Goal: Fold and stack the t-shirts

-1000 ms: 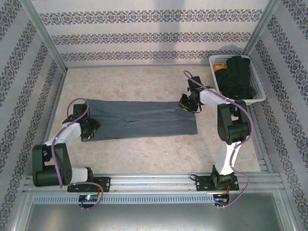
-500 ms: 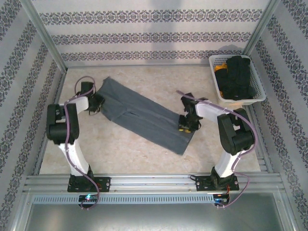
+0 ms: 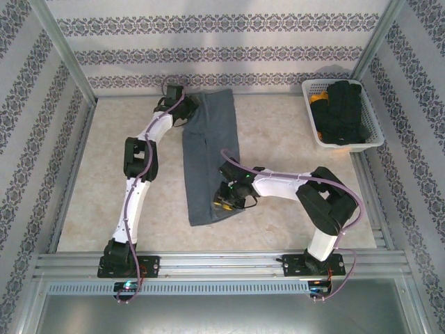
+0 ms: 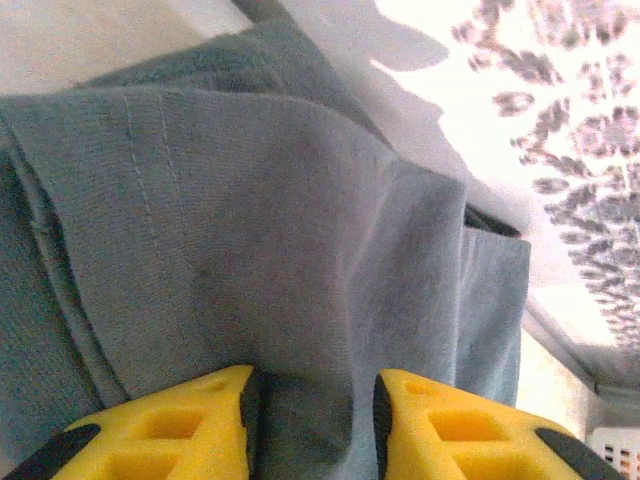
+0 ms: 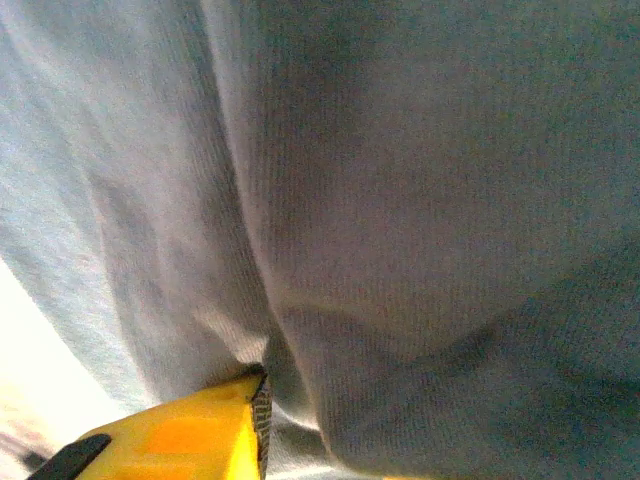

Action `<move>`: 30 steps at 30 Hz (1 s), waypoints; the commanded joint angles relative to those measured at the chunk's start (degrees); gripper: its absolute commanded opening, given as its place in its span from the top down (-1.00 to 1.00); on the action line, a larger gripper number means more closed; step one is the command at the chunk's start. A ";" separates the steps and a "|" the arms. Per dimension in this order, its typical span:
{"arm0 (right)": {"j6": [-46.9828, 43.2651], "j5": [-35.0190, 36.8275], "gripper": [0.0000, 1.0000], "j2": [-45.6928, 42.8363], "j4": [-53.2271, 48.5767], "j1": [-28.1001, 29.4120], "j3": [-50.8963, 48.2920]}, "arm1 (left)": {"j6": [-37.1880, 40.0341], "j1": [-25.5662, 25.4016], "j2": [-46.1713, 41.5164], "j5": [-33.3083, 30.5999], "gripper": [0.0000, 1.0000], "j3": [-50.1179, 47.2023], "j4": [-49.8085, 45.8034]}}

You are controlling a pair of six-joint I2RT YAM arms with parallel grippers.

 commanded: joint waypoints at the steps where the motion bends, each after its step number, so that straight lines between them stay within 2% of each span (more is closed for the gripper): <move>1: 13.17 3.59 0.22 -5.24 4.92 0.62 -4.74 | 3.11 0.83 -0.42 0.67 0.09 8.08 -13.25; 3: 13.51 8.93 0.13 -13.46 -1.13 0.66 -7.11 | 5.86 0.89 -4.11 -0.12 0.01 6.58 -15.86; 6: 9.81 15.89 -0.01 -24.22 -9.85 0.15 -9.41 | 8.10 1.40 -12.38 1.51 -0.01 -0.84 -19.87; 7: 7.87 16.67 -0.01 -27.09 -11.62 -0.54 -10.80 | 7.85 1.84 -15.93 2.74 0.00 -6.03 -18.65; 8: 5.72 16.69 -0.01 -29.46 -12.68 -1.50 -12.30 | 7.66 1.99 -20.00 3.14 0.02 -12.87 -15.54; 11: -2.28 15.46 -0.02 -32.95 -14.97 -4.04 -15.54 | 2.63 3.38 -38.23 1.78 0.10 -44.79 6.42; 12: -5.02 14.54 -0.04 -33.36 -15.12 -4.85 -16.31 | 1.20 4.17 -42.37 1.83 0.11 -53.24 10.54; 16: -14.45 9.46 -0.14 -31.79 -12.39 -6.28 -17.92 | 2.05 4.39 -59.29 1.31 0.11 -78.84 17.30; 20: -19.46 4.88 -0.05 -26.29 -11.14 -6.83 -17.90 | 4.51 1.81 -73.71 4.22 0.10 -96.39 12.76; 25: -22.75 1.45 0.15 -20.36 -10.88 -6.79 -14.76 | 4.32 -5.64 -86.09 5.92 0.08 -110.03 2.27; 27: -22.61 0.58 0.26 -17.67 -12.20 -6.68 -13.83 | 3.99 -9.27 -90.07 5.36 0.05 -113.04 -1.60; 30: -21.74 -0.40 0.26 -16.03 -11.83 -6.03 -13.90 | 3.69 -13.95 -93.10 6.19 0.00 -114.33 -8.28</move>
